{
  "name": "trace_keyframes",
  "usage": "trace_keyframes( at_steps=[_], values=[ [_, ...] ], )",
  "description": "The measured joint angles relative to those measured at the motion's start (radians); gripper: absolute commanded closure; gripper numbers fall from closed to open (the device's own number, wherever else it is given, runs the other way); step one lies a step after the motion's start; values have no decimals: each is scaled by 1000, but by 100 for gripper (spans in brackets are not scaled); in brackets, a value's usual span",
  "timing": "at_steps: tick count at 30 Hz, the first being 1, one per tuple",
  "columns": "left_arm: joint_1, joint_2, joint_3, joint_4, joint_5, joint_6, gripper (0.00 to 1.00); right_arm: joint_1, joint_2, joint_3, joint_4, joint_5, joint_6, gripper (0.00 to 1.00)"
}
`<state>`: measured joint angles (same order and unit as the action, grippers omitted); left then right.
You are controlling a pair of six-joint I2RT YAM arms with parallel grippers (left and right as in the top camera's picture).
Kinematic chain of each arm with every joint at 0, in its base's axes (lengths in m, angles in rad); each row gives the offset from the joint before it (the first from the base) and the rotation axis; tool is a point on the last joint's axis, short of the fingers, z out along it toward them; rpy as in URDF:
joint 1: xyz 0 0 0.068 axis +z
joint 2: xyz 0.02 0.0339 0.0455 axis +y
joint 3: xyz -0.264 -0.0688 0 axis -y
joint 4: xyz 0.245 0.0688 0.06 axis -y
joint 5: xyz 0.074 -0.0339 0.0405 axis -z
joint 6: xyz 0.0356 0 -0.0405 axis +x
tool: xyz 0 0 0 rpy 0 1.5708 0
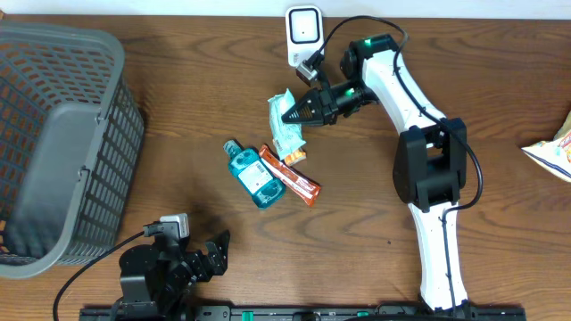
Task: Scan the item barcode
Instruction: 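Hold the wipes pack in front of the white scanner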
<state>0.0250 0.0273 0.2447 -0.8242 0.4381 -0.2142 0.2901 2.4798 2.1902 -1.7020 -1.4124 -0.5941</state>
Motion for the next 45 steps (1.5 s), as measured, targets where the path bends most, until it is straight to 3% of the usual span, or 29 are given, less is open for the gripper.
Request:
trace_keyframes(
  at_steps=[13,22,33,45],
  values=[
    [0,0,0,0,0,0,2,-84,-3,0,0,269,162,99],
    [0,0,0,0,0,0,2,-113,-112,0,26,441,164,99],
    [0,0,0,0,0,0,2,21,-142,-3,619,568,111,99],
    [0,0,0,0,0,0,2,184,-140,-5,1179,1250,113,99]
  ],
)
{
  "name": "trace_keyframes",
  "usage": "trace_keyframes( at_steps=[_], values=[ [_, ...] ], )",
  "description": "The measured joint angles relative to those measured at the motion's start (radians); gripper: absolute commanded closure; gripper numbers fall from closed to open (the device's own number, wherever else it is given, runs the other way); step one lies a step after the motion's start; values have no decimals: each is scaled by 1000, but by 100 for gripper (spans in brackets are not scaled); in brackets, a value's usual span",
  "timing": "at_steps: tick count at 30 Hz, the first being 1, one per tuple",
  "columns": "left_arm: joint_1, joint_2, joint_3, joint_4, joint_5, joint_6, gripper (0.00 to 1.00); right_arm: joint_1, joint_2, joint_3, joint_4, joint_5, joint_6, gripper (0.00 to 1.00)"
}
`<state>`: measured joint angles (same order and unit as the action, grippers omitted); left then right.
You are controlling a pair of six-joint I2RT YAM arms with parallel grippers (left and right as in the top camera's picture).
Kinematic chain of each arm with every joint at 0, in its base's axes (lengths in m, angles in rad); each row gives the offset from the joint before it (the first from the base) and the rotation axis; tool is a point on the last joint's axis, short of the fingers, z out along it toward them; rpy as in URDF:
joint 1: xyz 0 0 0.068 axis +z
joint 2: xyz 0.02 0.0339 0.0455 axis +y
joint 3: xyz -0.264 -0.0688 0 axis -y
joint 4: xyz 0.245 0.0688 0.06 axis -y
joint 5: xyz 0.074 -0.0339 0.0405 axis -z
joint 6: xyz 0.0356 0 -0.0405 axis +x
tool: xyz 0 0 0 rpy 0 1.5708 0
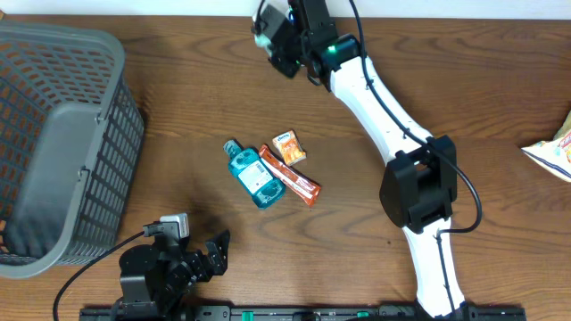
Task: Scan the item barcode
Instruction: 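Hold the wipes pack in front of the white scanner, then carry the wipes pack to the right edge and release it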
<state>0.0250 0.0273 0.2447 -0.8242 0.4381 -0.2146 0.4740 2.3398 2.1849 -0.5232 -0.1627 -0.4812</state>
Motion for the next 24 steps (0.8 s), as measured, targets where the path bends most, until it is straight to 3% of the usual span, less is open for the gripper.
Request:
trace_keyframes(
  at_steps=[4,11,24],
  values=[
    [0,0,0,0,0,0,2,-5,14,0,175,134,0,99],
    [0,0,0,0,0,0,2,-32,101,1,341,240,-9,99],
    [0,0,0,0,0,0,2,-40,192,-2,307,301,-54,99]
  ],
)
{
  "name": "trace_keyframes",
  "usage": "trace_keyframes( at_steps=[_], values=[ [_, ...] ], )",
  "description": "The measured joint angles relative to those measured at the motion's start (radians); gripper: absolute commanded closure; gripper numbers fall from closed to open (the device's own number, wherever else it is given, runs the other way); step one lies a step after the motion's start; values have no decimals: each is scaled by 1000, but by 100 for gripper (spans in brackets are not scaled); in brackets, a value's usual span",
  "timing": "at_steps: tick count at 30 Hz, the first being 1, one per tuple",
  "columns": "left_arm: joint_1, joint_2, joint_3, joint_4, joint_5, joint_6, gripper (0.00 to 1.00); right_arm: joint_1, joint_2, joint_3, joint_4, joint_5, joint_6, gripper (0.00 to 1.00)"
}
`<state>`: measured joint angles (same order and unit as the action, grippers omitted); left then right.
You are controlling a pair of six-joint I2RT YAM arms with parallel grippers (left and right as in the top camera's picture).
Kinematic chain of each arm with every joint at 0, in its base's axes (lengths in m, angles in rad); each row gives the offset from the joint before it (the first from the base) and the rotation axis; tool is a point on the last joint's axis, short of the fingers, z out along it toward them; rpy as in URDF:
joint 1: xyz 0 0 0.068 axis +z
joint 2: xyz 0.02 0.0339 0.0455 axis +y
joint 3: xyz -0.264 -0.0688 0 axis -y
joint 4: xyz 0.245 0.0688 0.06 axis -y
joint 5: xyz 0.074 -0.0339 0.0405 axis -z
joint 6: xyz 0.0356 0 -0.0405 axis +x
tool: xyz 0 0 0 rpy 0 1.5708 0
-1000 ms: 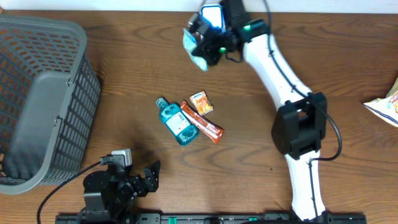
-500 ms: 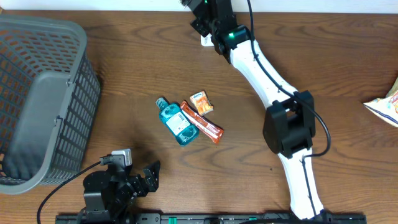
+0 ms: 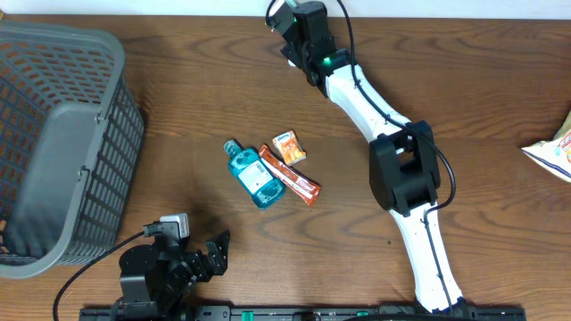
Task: Scan the item barcode
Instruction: 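Carry the wipes pack to the right edge and release it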
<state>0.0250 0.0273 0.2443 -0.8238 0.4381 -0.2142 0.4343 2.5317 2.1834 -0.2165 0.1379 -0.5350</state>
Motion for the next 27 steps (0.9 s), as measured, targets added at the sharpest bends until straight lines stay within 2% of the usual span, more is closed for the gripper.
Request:
trace_keyframes(
  at_steps=[3,7,13,17,19,24,27],
  values=[
    [0,0,0,0,0,0,2,2,-4,2,-71,28,2,99],
    [0,0,0,0,0,0,2,4,-21,3,-201,166,30,99],
    [0,0,0,0,0,0,2,-66,-87,0,-481,340,166,99],
    [0,0,0,0,0,0,2,-215,-145,2,-653,379,287,99],
    [0,0,0,0,0,0,2,-341,-156,0,-705,397,357,99],
    [0,0,0,0,0,0,2,-608,-156,-57,-738,385,504,98],
    [0,0,0,0,0,0,2,-747,-156,-106,-743,319,556,95]
  ],
)
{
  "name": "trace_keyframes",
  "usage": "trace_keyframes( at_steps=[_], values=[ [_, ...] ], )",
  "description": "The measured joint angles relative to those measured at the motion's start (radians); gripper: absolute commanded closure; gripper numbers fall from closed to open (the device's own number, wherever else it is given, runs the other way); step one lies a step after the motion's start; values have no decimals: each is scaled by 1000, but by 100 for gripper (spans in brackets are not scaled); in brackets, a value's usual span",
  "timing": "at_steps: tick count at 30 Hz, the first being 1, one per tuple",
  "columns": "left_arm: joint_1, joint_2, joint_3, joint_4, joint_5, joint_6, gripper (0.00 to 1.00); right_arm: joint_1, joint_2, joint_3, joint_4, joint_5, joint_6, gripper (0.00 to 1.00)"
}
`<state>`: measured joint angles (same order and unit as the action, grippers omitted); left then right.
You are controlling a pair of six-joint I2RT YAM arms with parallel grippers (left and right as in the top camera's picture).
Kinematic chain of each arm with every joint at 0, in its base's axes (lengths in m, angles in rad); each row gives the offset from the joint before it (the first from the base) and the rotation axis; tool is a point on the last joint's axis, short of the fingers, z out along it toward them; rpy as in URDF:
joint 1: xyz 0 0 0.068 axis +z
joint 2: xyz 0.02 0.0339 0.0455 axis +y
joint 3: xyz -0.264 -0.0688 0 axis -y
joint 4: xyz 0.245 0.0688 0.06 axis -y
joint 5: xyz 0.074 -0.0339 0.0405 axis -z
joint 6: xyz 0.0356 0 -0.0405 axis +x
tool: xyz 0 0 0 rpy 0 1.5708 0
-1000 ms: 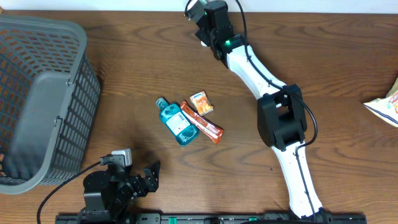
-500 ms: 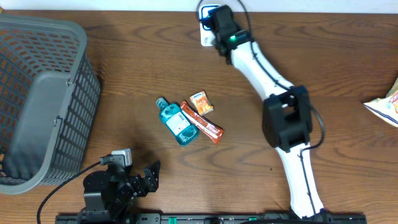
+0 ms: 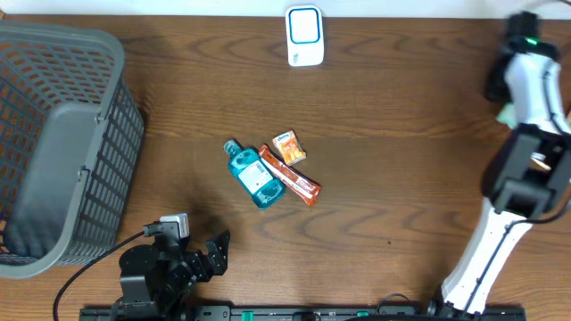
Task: Scan the item barcode
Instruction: 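Carry the wipes pack to the right edge and release it, then reach the right gripper down to the orange Kleenex pack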
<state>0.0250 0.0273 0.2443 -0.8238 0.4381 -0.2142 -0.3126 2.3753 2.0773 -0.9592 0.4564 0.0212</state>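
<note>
The white barcode scanner (image 3: 304,36) stands at the table's far edge, with nothing in front of it. My right arm has swung to the far right, and its gripper (image 3: 498,96) points down there, its fingers mostly hidden under the wrist. A sliver of the pale green packet (image 3: 506,114) shows just below the wrist, apparently held in the shut fingers. A blue bottle (image 3: 252,176), a long orange bar (image 3: 291,177) and a small orange packet (image 3: 289,147) lie together mid-table. My left gripper (image 3: 216,251) rests open at the near left edge, holding nothing.
A large grey mesh basket (image 3: 62,143) fills the left side of the table. The right arm's elbow and forearm (image 3: 526,178) stand along the right edge.
My right gripper was over the scanner at the far edge. It is now at the far right of the table, and the scanner is uncovered. The left arm has not moved.
My right gripper held the pale green packet just in front of the scanner, beside the other items. At the two later moments it was over the scanner with the packet. Now it is far to the right with the packet. The three mid-table items never moved.
</note>
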Motion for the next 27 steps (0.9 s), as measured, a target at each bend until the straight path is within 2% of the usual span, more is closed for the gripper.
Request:
trace_keyframes(
  at_steps=[4,5,7,8,9,10,14,17,22,27],
  values=[
    [0,0,0,0,0,0,2,-98,0,-24,12,-148,31,86],
    [0,0,0,0,0,0,2,-106,0,-24,15,-166,35,74],
    [0,0,0,0,0,0,2,-121,0,-23,19,-197,40,40],
    [0,0,0,0,0,0,2,-124,-2,-23,19,-199,47,17],
    [0,0,0,0,0,0,2,-125,-2,-23,19,-198,50,4],
    [0,0,0,0,0,0,2,-127,-7,-23,18,-195,57,1],
    [0,0,0,0,0,0,2,-132,-64,-23,26,-179,95,1],
    [0,0,0,0,0,0,2,-138,-176,-23,35,-243,116,1],
    [0,0,0,0,0,0,2,-128,-362,-2,-28,-641,156,1],
    [0,0,0,0,0,0,2,-27,-390,8,-174,-1014,182,1]
  ],
)
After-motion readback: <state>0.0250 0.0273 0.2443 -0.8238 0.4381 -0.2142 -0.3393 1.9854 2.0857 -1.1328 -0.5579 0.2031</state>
